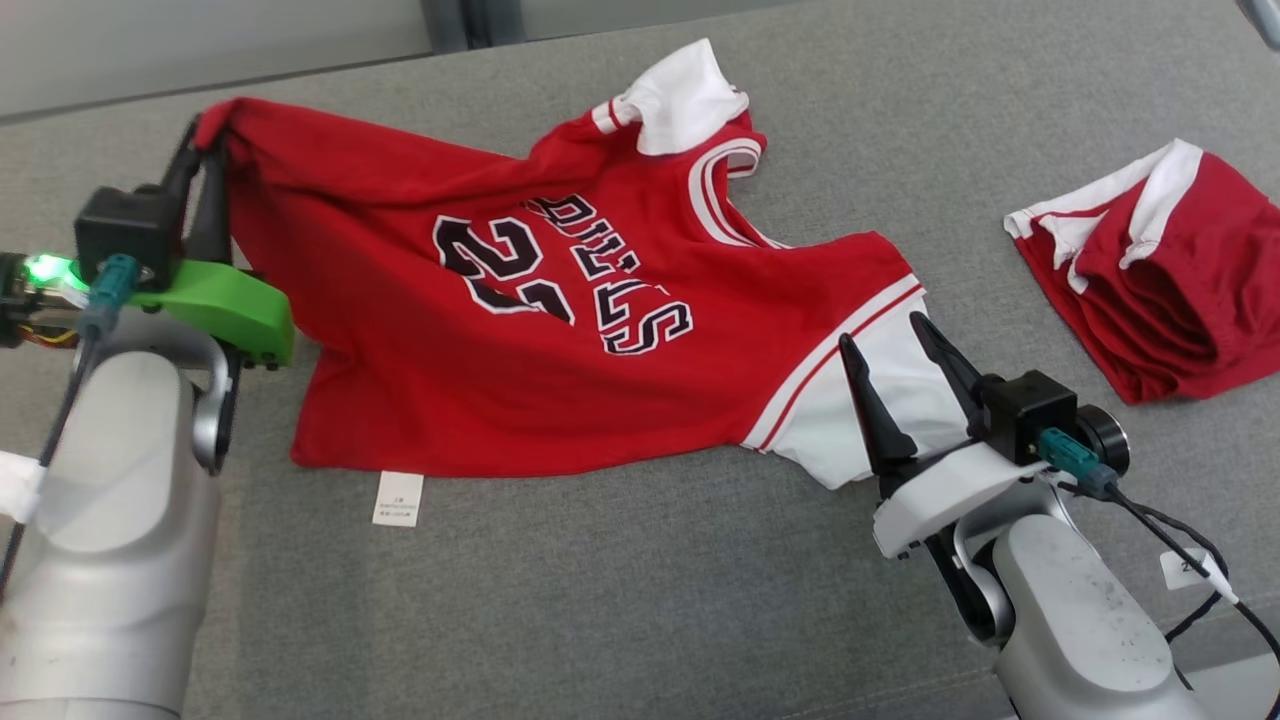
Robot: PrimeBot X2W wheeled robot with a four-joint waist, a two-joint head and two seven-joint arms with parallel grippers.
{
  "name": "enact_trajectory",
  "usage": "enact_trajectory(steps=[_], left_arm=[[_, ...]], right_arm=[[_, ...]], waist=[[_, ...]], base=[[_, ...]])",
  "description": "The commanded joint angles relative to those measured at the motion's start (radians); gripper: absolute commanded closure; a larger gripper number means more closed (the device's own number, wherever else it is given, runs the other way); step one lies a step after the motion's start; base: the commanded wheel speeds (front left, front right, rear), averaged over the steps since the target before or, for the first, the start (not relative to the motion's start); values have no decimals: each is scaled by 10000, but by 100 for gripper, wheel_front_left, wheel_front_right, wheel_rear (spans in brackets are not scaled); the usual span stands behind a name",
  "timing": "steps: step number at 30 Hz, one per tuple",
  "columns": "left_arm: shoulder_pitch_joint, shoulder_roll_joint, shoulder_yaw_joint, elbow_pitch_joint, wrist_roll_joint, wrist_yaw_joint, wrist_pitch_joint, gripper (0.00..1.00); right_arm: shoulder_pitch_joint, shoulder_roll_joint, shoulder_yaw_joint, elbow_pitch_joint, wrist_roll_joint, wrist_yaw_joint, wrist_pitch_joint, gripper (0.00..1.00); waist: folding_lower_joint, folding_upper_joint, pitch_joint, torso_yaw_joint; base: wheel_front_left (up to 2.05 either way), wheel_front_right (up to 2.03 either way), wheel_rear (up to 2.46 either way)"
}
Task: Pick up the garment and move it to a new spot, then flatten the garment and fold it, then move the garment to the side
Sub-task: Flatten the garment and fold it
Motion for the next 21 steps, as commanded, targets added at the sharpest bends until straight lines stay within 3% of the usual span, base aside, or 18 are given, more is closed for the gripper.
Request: enact_trajectory(steps=[1,4,5,6,7,12,21], left_arm=[[-389,166,110,352,73,74,-1,100],[-857,492,268,1090,203,226,1,100],[-1066,571,376,1203,221,359,-1,92],[-1142,600,433,1294,222,429,-1,12],[-1153,592,496,1417,218,544,-1,0],[-668,182,985,1428,-189,852,-1,0],[1392,-1091,1743,402,-710,688,-1,0]], right_arm=[[-205,36,83,-73,75,-16,1,0],[-412,171,265,-145,118,-14,1,0],[-479,204,309,-181,122,-14,3,0],[-514,217,318,-195,145,-16,1,0],[-534,234,333,-180,162,-16,1,0],[-605,314,246,-94,146,-14,3,0],[-254,277,-108,-120,46,-15,1,0]], waist=[[0,0,597,-487],[0,0,924,-724],[0,0,1047,-787],[0,0,1115,-805],[0,0,1177,-812],[0,0,1208,-632],[0,0,719,-17]], base=[[0,0,0],[0,0,0],[0,0,0],[0,0,0],[0,0,0],[0,0,0],[0,0,0]])
